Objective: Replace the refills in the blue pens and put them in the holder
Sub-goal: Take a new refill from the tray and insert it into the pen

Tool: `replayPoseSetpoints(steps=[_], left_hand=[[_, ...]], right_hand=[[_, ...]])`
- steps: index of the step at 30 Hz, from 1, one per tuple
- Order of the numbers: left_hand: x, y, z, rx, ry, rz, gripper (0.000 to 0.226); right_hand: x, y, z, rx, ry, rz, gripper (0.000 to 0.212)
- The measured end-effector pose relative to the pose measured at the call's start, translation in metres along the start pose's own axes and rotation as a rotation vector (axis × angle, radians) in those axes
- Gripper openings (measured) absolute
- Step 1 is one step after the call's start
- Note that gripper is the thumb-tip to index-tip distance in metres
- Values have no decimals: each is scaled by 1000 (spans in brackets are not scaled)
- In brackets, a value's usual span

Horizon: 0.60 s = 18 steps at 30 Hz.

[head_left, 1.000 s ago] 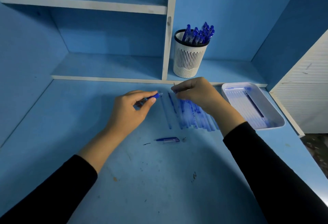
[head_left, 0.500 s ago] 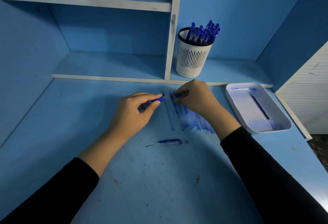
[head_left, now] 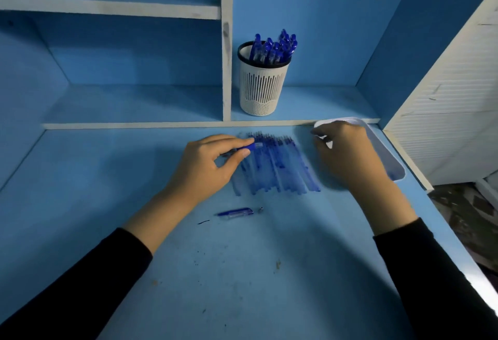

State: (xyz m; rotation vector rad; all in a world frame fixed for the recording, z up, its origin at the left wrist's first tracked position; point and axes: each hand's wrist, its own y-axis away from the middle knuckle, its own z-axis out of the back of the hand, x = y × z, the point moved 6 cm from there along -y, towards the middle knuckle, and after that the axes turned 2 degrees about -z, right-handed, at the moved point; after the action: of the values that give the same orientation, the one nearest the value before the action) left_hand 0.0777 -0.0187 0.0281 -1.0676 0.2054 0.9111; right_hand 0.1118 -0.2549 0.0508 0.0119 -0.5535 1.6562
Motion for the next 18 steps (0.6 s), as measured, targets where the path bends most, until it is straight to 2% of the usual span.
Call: replayPoseSetpoints(steps=[4, 8, 15, 18], left_hand=[[-5, -16, -19, 28, 36, -65, 19], [-9, -26, -35, 46, 61, -107, 19], [-14, -22, -44, 16, 58, -142, 20], [-13, -19, -43, 11, 54, -134, 20]], right_hand=[[-49, 12, 11, 31, 192, -237, 25], [-74, 12, 9, 15, 228, -301, 15], [-86, 11, -1, 36, 210, -362, 15], [-88, 9, -7, 39, 151, -373, 22]])
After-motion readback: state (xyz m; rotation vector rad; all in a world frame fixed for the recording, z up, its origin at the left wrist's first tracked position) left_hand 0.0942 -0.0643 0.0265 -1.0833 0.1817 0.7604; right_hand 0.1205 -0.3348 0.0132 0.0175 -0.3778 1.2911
